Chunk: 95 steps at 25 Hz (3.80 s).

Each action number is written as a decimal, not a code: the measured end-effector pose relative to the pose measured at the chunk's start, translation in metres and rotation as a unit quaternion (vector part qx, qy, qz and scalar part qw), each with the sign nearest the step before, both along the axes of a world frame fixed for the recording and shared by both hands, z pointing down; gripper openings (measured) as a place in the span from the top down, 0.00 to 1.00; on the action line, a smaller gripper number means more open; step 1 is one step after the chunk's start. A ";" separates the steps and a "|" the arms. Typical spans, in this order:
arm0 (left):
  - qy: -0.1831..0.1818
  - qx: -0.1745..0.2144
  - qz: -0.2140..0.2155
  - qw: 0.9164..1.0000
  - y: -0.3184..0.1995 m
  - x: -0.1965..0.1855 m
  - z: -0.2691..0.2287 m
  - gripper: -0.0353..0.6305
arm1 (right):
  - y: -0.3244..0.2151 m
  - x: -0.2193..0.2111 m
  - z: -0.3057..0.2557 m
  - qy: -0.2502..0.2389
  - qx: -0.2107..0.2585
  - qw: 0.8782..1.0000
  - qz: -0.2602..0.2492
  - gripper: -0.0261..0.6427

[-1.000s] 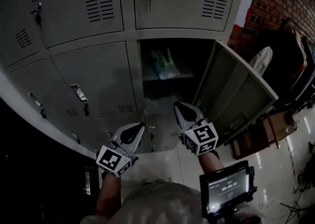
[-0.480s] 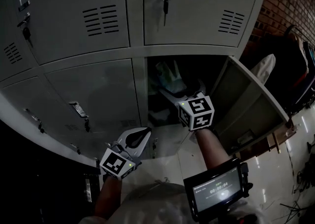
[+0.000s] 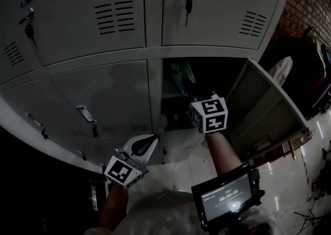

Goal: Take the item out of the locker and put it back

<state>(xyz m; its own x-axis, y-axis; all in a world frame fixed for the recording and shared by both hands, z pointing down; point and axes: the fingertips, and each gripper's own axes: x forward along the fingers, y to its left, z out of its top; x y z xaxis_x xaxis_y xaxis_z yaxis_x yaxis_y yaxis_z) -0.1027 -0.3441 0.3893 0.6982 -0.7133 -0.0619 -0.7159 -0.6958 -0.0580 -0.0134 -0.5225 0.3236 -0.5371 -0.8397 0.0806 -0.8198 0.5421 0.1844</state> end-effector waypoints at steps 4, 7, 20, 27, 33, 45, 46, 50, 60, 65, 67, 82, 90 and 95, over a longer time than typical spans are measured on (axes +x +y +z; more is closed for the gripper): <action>-0.007 -0.002 0.000 1.000 0.008 -0.010 -0.001 0.94 | 0.013 0.004 -0.009 -0.019 0.014 1.000 0.008 0.95; -0.005 0.000 -0.004 1.000 0.018 -0.020 -0.004 0.94 | 0.033 0.005 -0.016 -0.033 0.022 0.999 0.001 0.95; -0.006 -0.002 -0.023 1.000 0.089 -0.024 0.006 0.94 | 0.199 0.025 0.002 -0.075 0.018 0.996 -0.045 0.94; 0.010 0.011 -0.047 0.999 0.184 0.017 0.002 0.94 | 0.309 0.071 0.003 -0.077 0.043 0.995 -0.054 0.94; 0.008 0.011 -0.058 0.998 0.262 0.058 0.004 0.94 | 0.388 0.102 0.006 -0.068 0.037 0.994 -0.073 0.94; 0.005 0.036 -0.075 0.997 0.297 0.063 -0.030 0.94 | 0.467 0.100 0.012 -0.074 0.024 0.992 -0.103 0.94; 0.006 0.039 -0.075 0.996 0.297 0.063 -0.033 0.94 | 0.467 0.099 0.013 -0.073 0.021 0.992 -0.104 0.94; 0.007 0.039 -0.074 0.996 0.293 0.063 -0.035 0.94 | 0.460 0.096 0.018 -0.079 0.010 0.991 -0.103 0.94; 0.005 0.036 -0.093 0.995 0.278 0.060 -0.030 0.94 | 0.441 0.093 0.027 -0.075 0.004 0.988 -0.132 0.94; 0.008 0.041 -0.108 0.993 0.270 0.060 -0.031 0.94 | 0.431 0.099 0.027 -0.073 0.014 0.988 -0.138 0.94; 0.007 0.046 -0.112 0.993 0.270 0.062 -0.031 0.94 | 0.428 0.103 0.030 -0.074 0.013 0.988 -0.137 0.94; 0.031 0.054 -0.113 0.992 0.184 0.036 -0.026 0.94 | 0.339 0.090 0.043 -0.075 -0.003 0.991 -0.109 0.94; 0.021 0.070 -0.069 0.995 0.089 -0.003 -0.043 0.94 | 0.237 0.040 0.020 -0.067 0.022 0.994 -0.085 0.94; 0.016 0.077 -0.053 0.995 0.042 -0.017 -0.053 0.94 | 0.198 0.027 0.016 -0.078 0.018 0.995 -0.065 0.94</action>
